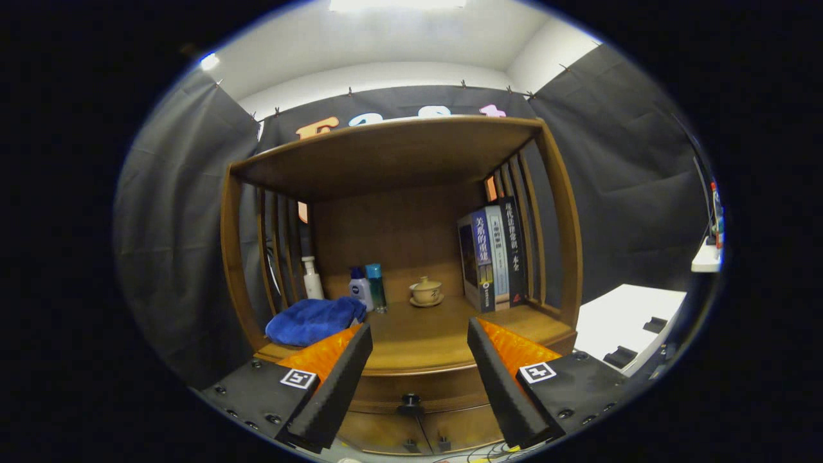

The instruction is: Pull open the drawer, take out the items inside it, and place them on the countertop above the cabinet.

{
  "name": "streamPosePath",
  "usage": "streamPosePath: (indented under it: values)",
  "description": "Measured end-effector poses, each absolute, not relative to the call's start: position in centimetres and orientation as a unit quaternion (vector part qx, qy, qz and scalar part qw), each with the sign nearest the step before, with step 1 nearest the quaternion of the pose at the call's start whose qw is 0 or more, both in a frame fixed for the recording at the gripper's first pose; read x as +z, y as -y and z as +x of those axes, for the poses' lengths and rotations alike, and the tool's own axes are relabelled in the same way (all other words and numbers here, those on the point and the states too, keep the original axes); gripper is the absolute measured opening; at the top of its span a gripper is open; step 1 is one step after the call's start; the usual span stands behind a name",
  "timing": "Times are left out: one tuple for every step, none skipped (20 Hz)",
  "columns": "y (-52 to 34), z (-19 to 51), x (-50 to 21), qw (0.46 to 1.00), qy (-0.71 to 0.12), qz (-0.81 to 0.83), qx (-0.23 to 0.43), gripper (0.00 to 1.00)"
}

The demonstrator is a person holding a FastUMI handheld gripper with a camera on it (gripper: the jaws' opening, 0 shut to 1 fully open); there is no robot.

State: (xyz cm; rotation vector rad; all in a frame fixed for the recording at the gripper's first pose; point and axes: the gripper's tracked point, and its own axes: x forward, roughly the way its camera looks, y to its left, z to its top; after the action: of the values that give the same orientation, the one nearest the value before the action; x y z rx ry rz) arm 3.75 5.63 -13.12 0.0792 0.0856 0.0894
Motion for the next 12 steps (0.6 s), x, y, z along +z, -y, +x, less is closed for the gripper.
streamPosePath:
  values:
    - [-5.6,4.1,-14.3,0.997,-0.046,0.041,0.043,0.98]
    - [-5.7,4.4,-15.2,0.997,-0.05,0.04,0.041,0.98]
    - [-5.7,4.7,-16.1,0.997,-0.051,0.037,0.04,0.98]
    - [-5.7,5.1,-17.0,0.997,-0.052,0.036,0.039,0.98]
    - [-5.8,5.4,-18.0,0.997,-0.053,0.037,0.038,0.99]
    - [-5.5,5.6,-19.1,0.997,-0.056,0.037,0.037,0.99]
    - [-5.4,5.9,-20.2,0.997,-0.06,0.036,0.035,0.99]
    - [-5.2,6.2,-21.3,0.997,-0.065,0.034,0.034,0.99]
    - [-5.2,6.2,-22.2,0.997,-0.069,0.031,0.034,0.99]
    - [-5.1,6.6,-23.3,0.996,-0.072,0.028,0.032,0.99]
    - [-5.1,6.8,-24.2,0.996,-0.076,0.025,0.032,0.99]
    - [-5.2,7.1,-25.1,0.996,-0.081,0.023,0.032,0.99]
